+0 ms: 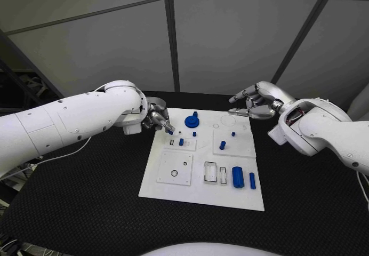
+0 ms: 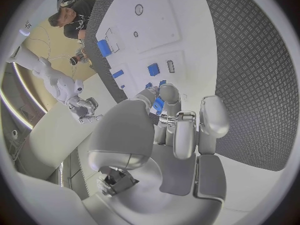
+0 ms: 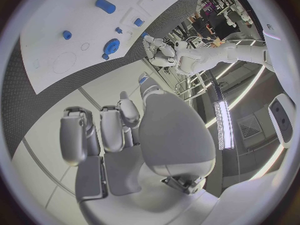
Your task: Assemble the parts on the task board
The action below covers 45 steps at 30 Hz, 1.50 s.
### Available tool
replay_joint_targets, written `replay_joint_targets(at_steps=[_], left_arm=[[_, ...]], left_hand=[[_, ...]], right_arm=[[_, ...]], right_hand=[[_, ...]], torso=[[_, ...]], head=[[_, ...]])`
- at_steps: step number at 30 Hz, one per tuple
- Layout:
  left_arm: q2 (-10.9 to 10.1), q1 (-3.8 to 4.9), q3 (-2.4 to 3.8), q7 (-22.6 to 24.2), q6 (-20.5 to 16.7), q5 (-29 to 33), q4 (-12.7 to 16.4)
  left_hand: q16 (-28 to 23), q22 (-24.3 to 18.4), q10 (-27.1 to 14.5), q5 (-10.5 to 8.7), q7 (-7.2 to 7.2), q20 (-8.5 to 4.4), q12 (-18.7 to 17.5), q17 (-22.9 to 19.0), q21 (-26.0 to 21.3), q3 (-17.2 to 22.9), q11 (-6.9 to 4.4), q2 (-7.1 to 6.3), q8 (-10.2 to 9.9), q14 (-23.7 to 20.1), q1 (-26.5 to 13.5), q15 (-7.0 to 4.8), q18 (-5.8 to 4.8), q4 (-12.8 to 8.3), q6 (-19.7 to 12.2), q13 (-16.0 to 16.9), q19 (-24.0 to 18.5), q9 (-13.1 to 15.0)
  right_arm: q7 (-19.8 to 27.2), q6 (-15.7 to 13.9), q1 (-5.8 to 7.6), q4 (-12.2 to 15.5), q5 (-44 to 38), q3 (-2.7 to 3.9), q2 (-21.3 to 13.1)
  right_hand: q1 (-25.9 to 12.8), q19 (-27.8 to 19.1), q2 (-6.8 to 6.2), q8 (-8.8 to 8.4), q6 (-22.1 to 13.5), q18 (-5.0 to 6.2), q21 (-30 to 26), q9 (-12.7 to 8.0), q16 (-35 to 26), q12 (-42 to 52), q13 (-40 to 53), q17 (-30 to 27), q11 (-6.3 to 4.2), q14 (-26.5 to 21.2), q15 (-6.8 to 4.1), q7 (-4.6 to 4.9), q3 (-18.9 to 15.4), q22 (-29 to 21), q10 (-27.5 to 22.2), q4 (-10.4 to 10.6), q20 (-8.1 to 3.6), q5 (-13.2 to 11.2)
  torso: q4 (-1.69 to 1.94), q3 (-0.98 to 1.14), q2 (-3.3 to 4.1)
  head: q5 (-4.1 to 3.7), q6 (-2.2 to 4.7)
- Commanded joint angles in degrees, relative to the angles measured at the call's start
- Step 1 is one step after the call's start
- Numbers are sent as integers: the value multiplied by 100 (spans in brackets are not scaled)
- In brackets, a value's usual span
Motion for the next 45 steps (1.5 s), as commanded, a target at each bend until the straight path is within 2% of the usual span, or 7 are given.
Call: replay_joint_targets(at_steps=[1, 8, 13, 29, 45], left_arm=[[-1, -50, 0, 68, -162, -111, 65], [11, -160, -1, 10, -77, -206, 80], [5, -198, -1, -25, -15, -224, 98], [-20, -229, -3, -207, 124, -232, 160], [19, -256, -5, -232, 116, -432, 82]], left_hand=[[-2, 0, 266, 25, -26, 9, 15, 1108, 12, 1003, -40, -19, 37, 506, -70, -31, -3, -971, 52, 5, 35, 5], [-7, -3, 268, 29, -27, 8, 14, 1102, 9, 1006, -41, -20, 38, 505, -72, -32, -2, -974, 54, 4, 33, 6], [-7, -3, 268, 29, -27, 8, 14, 1102, 9, 1006, -41, -20, 38, 505, -72, -32, -2, -974, 54, 4, 33, 6], [-8, -12, 269, 36, -29, 7, 10, 1100, 2, 1013, -42, -24, 38, 504, -78, -33, 1, -980, 56, 1, 26, 9], [-4, -11, 273, 45, -30, 6, 22, 1106, 2, 1021, -44, -30, 39, 505, -85, -34, 1, -989, 61, 5, 26, 13]], right_arm=[[29, 4, 12, -1, 1, 3, 1], [27, 11, 12, -3, 3, 3, 4], [25, 12, 12, -2, 4, 3, 2], [24, 17, 12, 1, 4, 3, 5], [26, 22, 12, 5, 4, 3, 5]], right_hand=[[-21, 72, 11, -36, 47, 93, -19, -8, -22, 34, 7, 3, 3, 175, -31, 10, -9, 690, 29, 28, -48, 25], [-21, 72, 11, -36, 47, 93, -19, -8, -22, 34, 7, 3, 3, 175, -31, 10, -9, 690, 29, 28, -48, 25], [-21, 72, 11, -36, 47, 93, -19, -8, -22, 34, 7, 3, 3, 175, -31, 10, -9, 690, 29, 28, -48, 25], [-21, 72, 11, -36, 47, 93, -19, -8, -22, 34, 7, 3, 3, 175, -31, 10, -9, 690, 29, 28, -48, 25], [-21, 72, 11, -36, 47, 93, -19, -8, -22, 34, 7, 3, 3, 175, -31, 10, -9, 690, 29, 28, -48, 25]], torso=[[-10, 0, 5], [-14, 4, 5], [-11, 5, 3], [-14, 3, 3], [-15, 4, 3]], head=[[10, -12], [27, -22], [35, -34], [51, -55], [62, -59]])
